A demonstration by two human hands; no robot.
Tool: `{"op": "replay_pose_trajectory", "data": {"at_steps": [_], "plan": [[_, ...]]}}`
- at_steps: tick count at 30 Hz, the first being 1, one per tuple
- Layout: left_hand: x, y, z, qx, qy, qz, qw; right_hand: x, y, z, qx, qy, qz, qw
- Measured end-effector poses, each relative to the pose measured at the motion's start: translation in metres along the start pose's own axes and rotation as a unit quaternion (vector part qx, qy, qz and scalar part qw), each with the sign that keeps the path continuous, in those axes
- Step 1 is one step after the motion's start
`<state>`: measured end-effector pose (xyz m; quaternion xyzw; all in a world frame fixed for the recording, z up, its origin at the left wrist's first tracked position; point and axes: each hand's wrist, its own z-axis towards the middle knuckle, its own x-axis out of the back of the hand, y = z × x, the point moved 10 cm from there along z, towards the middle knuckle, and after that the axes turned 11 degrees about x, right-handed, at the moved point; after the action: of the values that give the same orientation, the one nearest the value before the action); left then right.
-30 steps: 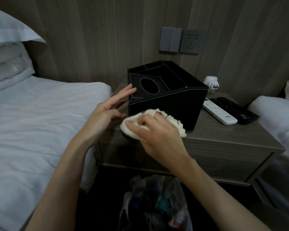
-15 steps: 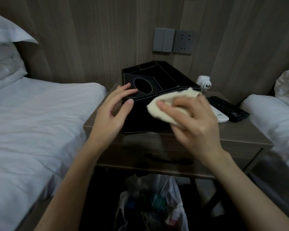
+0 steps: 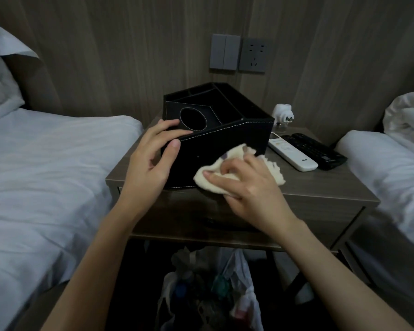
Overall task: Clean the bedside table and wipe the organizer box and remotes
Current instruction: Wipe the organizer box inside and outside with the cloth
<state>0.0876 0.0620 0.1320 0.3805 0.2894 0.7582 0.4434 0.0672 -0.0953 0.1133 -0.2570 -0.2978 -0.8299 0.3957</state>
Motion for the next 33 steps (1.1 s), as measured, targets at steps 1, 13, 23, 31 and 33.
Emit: {"op": "replay_pose_trajectory", "data": {"at_steps": [1, 13, 23, 31, 33], "plan": [[0.0, 0.0, 0.0, 0.0, -0.001, 0.002, 1.0, -0.005, -0.003, -0.003, 0.004, -0.014, -0.001, 1.0], [0.0, 0.003, 0.002, 0.015, -0.025, -0.003, 1.0, 0.083, 0.004, 0.005, -0.049, 0.189, -0.1, 0.976], [0.006, -0.001, 0.005, 0.027, -0.032, -0.002, 0.999, 0.037, 0.039, -0.003, -0.135, 0.105, 0.0, 0.985], [0.008, 0.004, 0.005, 0.024, -0.031, 0.004, 0.999, 0.002, 0.027, -0.031, -0.117, -0.056, 0.045, 0.99], [0.009, 0.01, 0.004, 0.009, -0.017, 0.038, 0.999, 0.003, 0.028, -0.03, -0.107, -0.092, 0.06, 0.988]]}}
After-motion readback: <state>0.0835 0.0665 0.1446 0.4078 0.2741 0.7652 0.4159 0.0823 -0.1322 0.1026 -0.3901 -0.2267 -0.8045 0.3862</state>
